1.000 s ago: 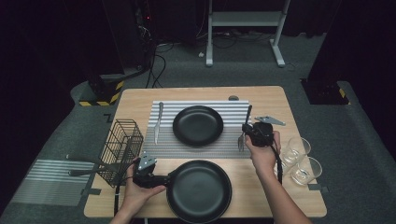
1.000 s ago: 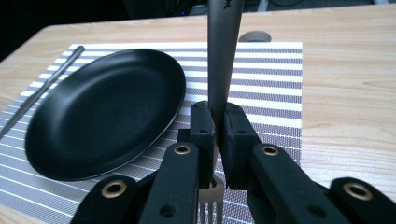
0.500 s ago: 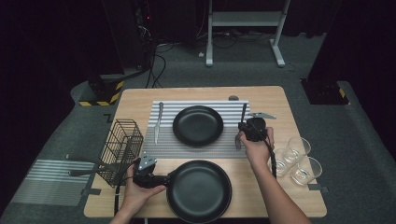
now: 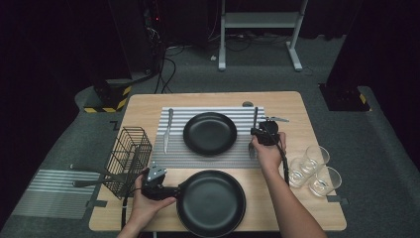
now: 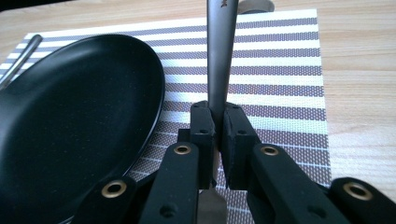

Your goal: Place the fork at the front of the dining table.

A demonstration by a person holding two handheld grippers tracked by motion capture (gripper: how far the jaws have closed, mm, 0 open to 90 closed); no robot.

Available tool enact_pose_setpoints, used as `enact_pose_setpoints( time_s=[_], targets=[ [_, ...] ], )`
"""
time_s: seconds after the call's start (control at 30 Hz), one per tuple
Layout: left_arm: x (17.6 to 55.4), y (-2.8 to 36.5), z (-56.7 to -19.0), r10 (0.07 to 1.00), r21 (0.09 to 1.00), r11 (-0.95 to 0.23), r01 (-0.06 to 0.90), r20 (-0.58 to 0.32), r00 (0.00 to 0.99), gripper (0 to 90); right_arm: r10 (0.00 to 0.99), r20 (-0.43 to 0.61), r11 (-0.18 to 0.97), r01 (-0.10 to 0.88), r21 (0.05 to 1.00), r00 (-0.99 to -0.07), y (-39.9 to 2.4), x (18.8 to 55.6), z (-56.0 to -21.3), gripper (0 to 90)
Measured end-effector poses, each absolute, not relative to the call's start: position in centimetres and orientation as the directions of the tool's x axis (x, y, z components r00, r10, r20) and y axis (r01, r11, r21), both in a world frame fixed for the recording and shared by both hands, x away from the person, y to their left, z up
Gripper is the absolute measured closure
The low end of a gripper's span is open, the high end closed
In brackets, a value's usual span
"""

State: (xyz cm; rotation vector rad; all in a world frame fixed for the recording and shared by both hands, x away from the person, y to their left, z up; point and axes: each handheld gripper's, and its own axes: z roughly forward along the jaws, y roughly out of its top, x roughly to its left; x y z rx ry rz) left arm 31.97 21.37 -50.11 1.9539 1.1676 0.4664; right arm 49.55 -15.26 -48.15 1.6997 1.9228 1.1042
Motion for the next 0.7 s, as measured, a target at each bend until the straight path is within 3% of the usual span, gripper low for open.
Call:
enact_pose_setpoints(
  time_s=[0.7],
  targets=[
    [32.1,21.5,-50.3,0.858,0.783,-0.252,0.569,-0.092,0.506,7.3,0.949,0.277,-0.074,0.742,0.666,-0.154,-14.4,52.8,-51.4,83.8]
  ],
)
